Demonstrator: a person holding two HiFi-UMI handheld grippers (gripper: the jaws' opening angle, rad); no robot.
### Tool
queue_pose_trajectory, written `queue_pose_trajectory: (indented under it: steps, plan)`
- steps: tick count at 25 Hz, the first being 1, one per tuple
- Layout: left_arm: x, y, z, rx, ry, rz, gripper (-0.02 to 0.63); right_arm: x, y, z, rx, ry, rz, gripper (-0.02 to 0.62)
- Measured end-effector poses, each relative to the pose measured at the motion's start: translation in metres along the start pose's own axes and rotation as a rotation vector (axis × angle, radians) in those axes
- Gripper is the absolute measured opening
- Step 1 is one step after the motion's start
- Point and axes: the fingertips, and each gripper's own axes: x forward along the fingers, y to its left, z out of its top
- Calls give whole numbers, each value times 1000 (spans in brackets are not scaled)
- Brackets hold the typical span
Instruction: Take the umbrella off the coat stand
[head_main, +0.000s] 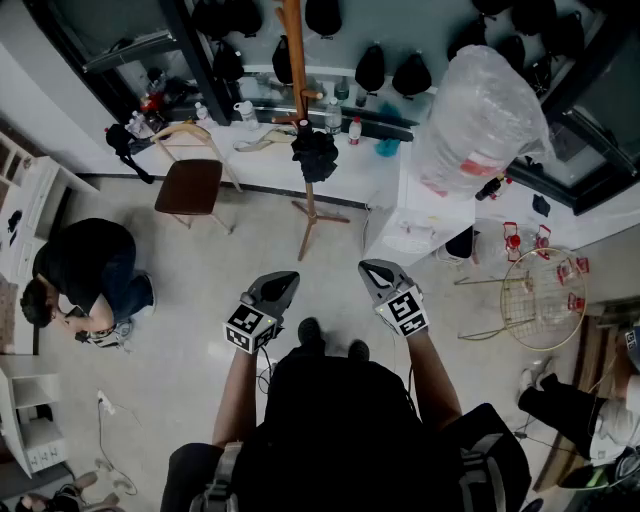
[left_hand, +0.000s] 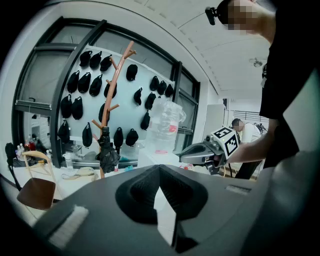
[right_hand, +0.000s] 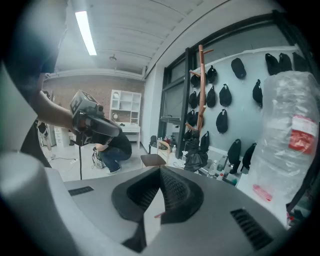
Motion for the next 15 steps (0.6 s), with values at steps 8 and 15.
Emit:
queue_pose_trajectory:
  steps: [8, 15]
  plan:
    - [27, -73, 2, 55, 3, 12, 1, -72, -11, -40, 26, -16, -20, 2]
    - [33, -118, -10, 54, 2, 71, 2, -107, -6, -67, 45, -23, 9, 2]
